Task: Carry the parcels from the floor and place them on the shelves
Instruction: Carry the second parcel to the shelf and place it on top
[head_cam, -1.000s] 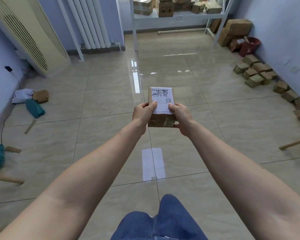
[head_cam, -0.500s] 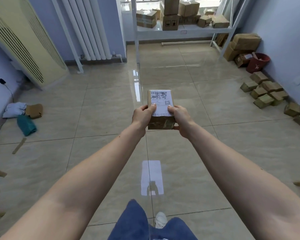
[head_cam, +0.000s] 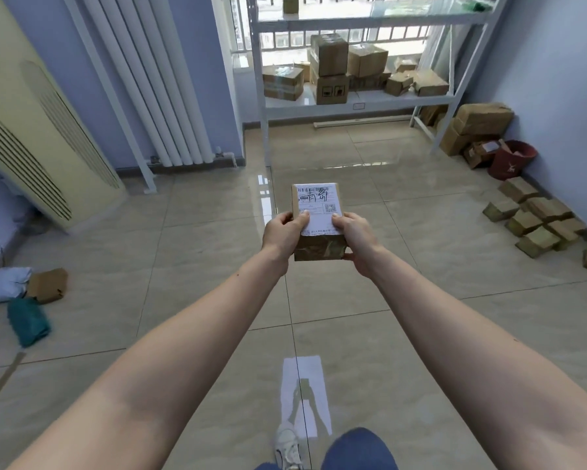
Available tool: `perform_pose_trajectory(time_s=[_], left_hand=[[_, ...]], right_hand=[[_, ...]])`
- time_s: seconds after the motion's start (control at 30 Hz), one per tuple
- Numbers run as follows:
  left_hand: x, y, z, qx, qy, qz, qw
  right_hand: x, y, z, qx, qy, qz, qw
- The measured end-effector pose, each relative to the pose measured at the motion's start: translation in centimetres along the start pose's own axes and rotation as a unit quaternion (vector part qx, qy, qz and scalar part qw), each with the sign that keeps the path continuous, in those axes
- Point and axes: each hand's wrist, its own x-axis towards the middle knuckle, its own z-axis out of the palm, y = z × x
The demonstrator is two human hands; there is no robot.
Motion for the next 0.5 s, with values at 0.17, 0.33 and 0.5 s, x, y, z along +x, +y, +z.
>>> perform_pose_trajectory(time_s=[0.17, 0.33, 0.5], left_hand=[[7.9, 3.1, 0.6, 0.005, -0.017, 0.0, 1.0], [16.5, 5.8, 2.2, 0.008, -0.019, 0.002, 1.0], [25.0, 9.0, 4.8, 0.001, -0.013, 0.005, 1.0]], right_hand=[[6.9, -3.6, 1.0, 0.012, 0.015, 0.0, 1.0], [15.3, -6.8, 1.4, 0.011, 0.025, -0.004, 1.0], [24.4, -10.4, 0.7, 0.001, 0.026, -0.016, 1.0]])
